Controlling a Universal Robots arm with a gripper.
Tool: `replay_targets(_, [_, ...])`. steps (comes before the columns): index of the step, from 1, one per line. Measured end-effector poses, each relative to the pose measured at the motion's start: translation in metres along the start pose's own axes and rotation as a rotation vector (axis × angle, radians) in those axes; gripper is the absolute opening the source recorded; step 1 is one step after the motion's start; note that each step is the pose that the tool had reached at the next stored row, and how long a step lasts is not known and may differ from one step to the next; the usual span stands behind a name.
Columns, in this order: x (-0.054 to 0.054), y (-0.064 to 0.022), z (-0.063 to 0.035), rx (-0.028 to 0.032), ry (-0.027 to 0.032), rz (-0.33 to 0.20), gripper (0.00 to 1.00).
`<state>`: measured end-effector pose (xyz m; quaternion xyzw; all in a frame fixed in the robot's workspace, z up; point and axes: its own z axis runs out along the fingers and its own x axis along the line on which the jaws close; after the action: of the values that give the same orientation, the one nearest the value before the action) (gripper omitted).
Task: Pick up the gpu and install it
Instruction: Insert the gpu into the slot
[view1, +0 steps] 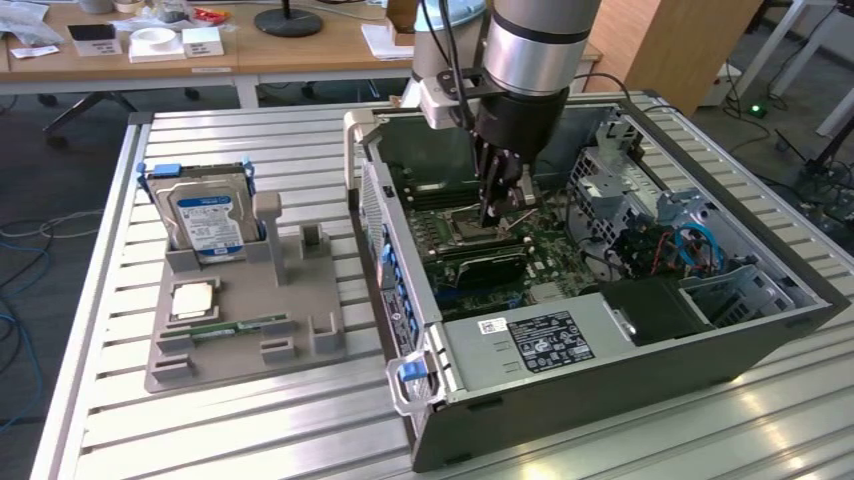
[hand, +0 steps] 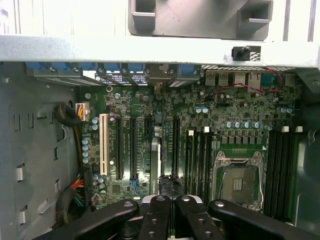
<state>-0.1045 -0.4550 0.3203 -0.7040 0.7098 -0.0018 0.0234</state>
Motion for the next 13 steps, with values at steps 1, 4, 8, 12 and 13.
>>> replay_targets(1, [0.0000, 0.0000, 0.0001, 0.0000, -0.0001, 0.000, 0.11])
replay_targets(4, [0.0001, 0.0001, 0.0019, 0.0000, -0.0001, 0.000, 0.11])
replay_targets(8, [0.0001, 0.0001, 0.0034, -0.0001, 0.0001, 0.000, 0.11])
replay_targets(12, [-0.0003, 0.0003, 0.0039, 0.0002, -0.0008, 0.000, 0.11])
replay_targets(13, [-0.0006, 0.0004, 0.0043, 0.0003, -0.0016, 0.000, 0.11])
